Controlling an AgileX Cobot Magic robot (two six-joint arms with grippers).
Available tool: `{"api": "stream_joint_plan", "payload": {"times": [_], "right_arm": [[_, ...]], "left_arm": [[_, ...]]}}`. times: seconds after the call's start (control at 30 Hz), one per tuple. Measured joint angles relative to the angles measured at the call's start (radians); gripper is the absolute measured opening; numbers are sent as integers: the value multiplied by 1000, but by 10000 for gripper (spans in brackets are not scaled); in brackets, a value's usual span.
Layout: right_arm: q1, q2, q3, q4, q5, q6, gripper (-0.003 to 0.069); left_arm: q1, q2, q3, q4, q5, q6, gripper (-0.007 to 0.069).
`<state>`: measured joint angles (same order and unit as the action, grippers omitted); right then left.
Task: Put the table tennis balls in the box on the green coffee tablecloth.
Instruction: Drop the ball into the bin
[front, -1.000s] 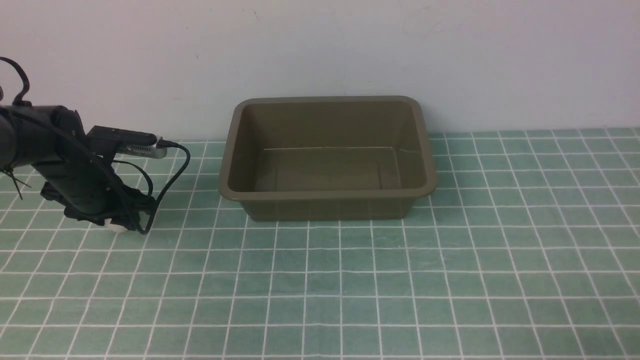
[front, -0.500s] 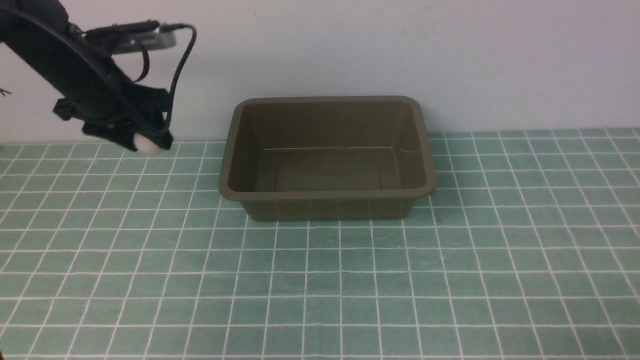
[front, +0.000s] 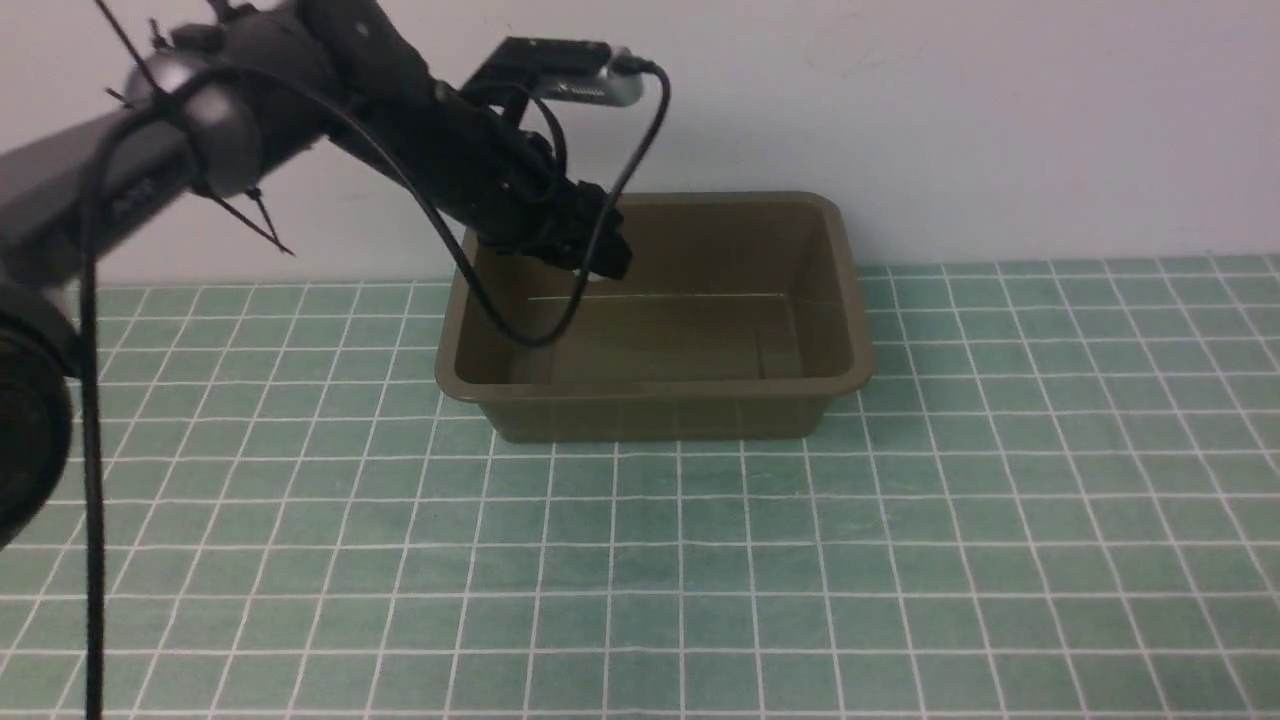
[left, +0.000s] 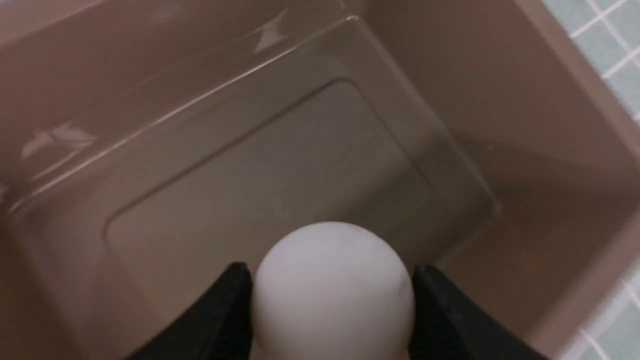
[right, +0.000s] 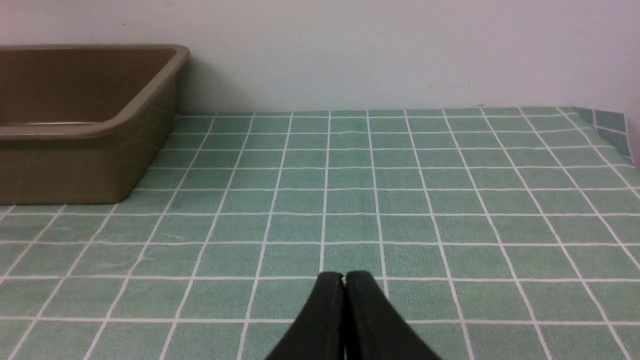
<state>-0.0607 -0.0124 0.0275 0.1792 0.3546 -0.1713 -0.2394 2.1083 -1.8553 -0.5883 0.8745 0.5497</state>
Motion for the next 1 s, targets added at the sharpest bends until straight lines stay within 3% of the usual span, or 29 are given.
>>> {"api": "stream_joint_plan", "payload": {"times": [0.3,0.73,1.0], "right_arm": [[0,0,0,0,0,0,-16],[0,0,0,0,0,0,-16],[0,0,0,0,0,0,-16]], "left_arm": [[-51,134,0,-5,-171,27,355],[-51,178,0,-1,-201,24,356],[-51,169,0,-10,-201,22,565]]}}
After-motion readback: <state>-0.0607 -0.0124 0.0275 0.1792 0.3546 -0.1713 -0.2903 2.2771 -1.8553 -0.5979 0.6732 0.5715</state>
